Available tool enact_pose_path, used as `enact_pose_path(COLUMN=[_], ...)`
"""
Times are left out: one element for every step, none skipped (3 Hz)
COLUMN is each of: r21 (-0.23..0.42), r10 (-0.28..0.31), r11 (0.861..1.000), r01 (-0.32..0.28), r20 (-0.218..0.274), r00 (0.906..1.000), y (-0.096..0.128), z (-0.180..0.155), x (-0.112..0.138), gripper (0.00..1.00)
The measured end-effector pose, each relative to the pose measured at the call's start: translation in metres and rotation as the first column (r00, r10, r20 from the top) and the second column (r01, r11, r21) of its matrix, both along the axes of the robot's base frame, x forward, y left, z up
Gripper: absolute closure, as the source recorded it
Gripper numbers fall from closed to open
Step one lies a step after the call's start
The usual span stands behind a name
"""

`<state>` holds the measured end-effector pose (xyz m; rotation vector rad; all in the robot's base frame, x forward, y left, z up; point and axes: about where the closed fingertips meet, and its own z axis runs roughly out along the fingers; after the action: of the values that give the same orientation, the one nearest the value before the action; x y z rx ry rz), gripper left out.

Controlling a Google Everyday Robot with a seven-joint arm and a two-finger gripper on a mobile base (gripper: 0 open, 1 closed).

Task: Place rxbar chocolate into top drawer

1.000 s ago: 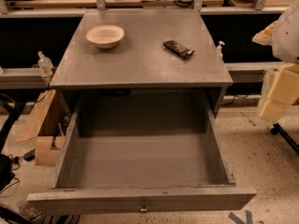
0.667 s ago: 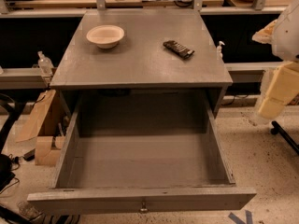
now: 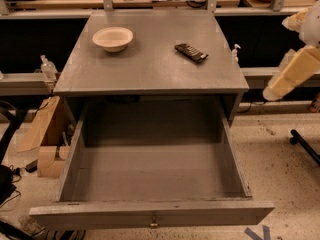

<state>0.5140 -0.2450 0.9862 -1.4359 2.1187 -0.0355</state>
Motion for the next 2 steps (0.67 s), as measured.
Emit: enact_pose_path(r21=[0.182,0.345], r10=[-0.099,-0.192], r11=[0.98,0.931], r01=[0.077,0.121], r20=[0.112,0.181], r00=[0.9888,0.9645], y=[-0.02,-0.031], z=[0.008,0.007], x=[0.041,0.069], gripper=[0.0,0.0])
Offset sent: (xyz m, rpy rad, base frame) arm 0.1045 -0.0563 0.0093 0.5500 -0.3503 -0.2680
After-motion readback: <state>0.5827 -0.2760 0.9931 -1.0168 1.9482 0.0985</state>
